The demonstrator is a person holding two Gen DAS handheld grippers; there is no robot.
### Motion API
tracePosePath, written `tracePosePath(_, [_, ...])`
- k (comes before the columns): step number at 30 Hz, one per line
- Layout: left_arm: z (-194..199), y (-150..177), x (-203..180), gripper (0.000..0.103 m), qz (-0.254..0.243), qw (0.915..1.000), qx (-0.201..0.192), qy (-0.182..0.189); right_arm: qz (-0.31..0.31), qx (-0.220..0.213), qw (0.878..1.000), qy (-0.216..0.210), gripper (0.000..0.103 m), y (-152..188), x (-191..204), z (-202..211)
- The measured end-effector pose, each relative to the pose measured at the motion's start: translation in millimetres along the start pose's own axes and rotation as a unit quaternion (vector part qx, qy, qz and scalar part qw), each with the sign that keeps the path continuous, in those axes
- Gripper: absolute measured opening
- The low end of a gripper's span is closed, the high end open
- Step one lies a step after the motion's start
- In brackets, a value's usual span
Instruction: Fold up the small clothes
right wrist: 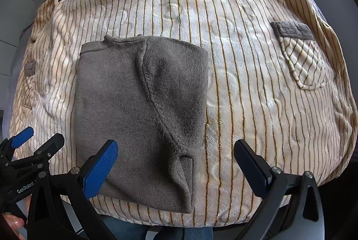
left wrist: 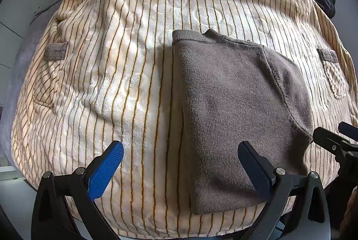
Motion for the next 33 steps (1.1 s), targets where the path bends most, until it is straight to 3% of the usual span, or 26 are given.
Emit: tracePosePath(33, [-1.3, -0.3, 0.7, 0.102, -0.004, 1.0000, 0.002, -0.001, 0.000, 0.001, 1.000, 0.002, 0.103, 0.2, 0.0, -1.7])
Point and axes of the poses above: each gripper's, at about its wrist camera, not at the fingertips, and z roughly against the way its jaws point, x to its left, y to its underside, the point moved 8 cm from there along -z, roughly the way its jaws point, and after that the axes turned 10 degrees about -z, right-handed, at the moved point
